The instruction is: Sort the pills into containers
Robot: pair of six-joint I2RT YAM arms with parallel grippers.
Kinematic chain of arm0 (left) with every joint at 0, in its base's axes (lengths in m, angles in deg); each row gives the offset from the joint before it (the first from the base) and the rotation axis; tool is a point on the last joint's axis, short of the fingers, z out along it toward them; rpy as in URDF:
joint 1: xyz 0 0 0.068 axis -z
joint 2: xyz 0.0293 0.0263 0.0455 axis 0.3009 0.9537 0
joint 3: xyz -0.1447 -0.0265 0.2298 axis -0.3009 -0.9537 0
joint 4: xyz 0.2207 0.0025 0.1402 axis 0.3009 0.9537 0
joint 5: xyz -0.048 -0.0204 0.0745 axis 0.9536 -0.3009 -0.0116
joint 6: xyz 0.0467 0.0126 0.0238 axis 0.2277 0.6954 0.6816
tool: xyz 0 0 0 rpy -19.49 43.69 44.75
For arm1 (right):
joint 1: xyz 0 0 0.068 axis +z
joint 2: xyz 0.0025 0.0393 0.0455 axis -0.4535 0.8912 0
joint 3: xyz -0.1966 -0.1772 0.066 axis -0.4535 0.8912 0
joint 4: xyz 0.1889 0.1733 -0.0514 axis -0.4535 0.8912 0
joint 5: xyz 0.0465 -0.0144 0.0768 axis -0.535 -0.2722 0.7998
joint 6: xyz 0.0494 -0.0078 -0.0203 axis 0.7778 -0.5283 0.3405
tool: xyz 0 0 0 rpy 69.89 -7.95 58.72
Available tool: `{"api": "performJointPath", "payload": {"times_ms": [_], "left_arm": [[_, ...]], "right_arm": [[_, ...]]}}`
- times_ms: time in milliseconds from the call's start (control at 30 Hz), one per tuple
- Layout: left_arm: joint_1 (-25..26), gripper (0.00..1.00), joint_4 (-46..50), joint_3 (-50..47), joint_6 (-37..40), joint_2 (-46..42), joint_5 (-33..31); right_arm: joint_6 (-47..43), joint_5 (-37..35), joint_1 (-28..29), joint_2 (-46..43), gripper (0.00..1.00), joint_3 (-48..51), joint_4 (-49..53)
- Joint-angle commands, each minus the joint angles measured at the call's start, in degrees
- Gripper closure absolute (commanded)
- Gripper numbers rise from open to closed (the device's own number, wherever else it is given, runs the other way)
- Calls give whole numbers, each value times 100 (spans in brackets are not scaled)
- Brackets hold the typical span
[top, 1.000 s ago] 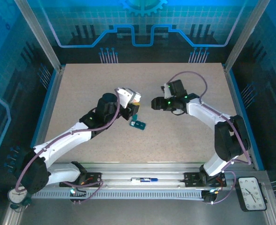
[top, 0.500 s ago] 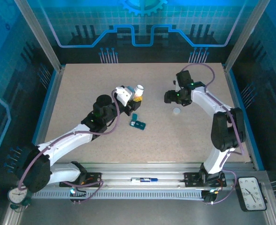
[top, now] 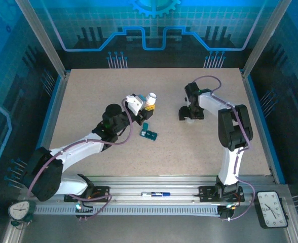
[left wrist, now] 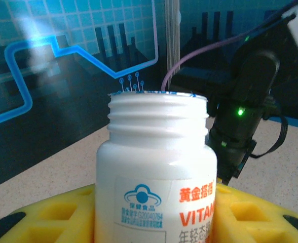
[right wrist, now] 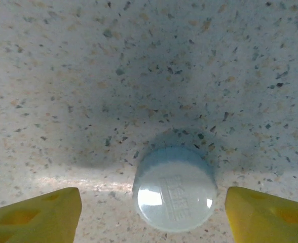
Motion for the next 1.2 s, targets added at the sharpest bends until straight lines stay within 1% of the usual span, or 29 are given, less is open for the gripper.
{"api": "performJointPath", "payload": {"times_ms": [0, 300, 533, 600, 767, 867, 933, 1167], "left_arm": [[-53, 99, -412, 1, -143, 22, 257], [-57, 99, -275, 38, -233, 4, 488], [-55, 98, -312, 50, -290, 73, 498], [-52, 95, -388, 22, -316, 96, 466], [-56, 94, -456, 23, -356, 169, 476], [-58, 95, -454, 27, -348, 221, 490], [-60, 95, -477, 40, -339, 279, 492], [-61, 96, -692, 149, -350, 645, 515]], "right_arm": [[-65, -76, -58, 148, 27, -144, 115], [-40, -31, -103, 283, 38, -104, -26], [-21, 30, -111, 262, 50, 12, -115], [-21, 39, -116, 269, 50, 16, -133], [-29, 60, -125, 278, 51, 8, -141], [-32, 94, -119, 191, 55, 32, -148], [-8, 141, -119, 22, 58, 76, -172], [154, 530, -119, -702, 59, 98, -179]]}}
